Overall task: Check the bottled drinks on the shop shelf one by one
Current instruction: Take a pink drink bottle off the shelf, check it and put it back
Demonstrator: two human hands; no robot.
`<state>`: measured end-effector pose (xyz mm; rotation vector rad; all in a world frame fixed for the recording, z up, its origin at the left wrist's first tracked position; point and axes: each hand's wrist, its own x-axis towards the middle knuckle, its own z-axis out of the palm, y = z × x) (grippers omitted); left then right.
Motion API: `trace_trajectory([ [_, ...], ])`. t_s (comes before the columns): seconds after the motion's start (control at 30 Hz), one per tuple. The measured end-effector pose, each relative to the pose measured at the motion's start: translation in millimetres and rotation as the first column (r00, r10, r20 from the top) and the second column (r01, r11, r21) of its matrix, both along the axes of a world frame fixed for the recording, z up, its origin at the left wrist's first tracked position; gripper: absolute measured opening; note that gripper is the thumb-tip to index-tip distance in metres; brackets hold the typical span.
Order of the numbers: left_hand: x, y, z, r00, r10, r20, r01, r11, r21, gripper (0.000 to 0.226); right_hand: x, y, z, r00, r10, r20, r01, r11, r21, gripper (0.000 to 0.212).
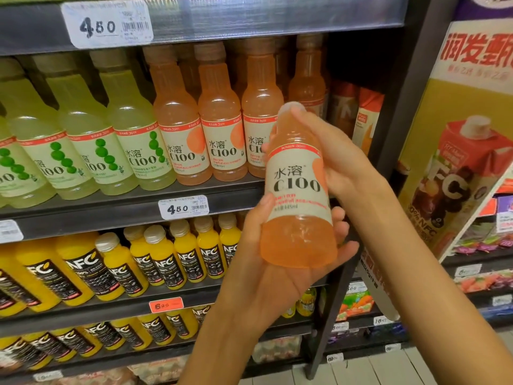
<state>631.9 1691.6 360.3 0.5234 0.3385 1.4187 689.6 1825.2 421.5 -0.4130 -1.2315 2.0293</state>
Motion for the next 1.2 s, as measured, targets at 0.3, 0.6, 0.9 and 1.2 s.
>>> trace_trajectory([
  [0.3, -21, 2, -24, 0.596, 0.34, -0.727, -0.31, 0.933, 0.183, 0.052, 10, -2, 7, 0.978, -0.179, -0.105, 0.205, 0.901, 0.382, 0.036],
  [0.6, -31, 18, -40, 0.377, 0.549, -0.746, -0.416, 0.82, 0.393, 0.059, 15, -26, 4, 0.997, 0.003, -0.079, 0.055, 0.69, 0.721, 0.051],
  [0.9, -50, 22, -49, 0.281, 0.581, -0.764, -0.375, 0.799, 0.47, 0.064, 26, -35, -7, 0.973, 0.23, -0.009, -0.116, 0.525, 0.843, 0.041],
  [1.2, -59, 20, -52, 0.404, 0.421, -0.812, -0.279, 0.902, 0.329, 0.067, 12, -24, -3, 0.97, 0.241, 0.025, -0.167, 0.587, 0.792, 0.03],
])
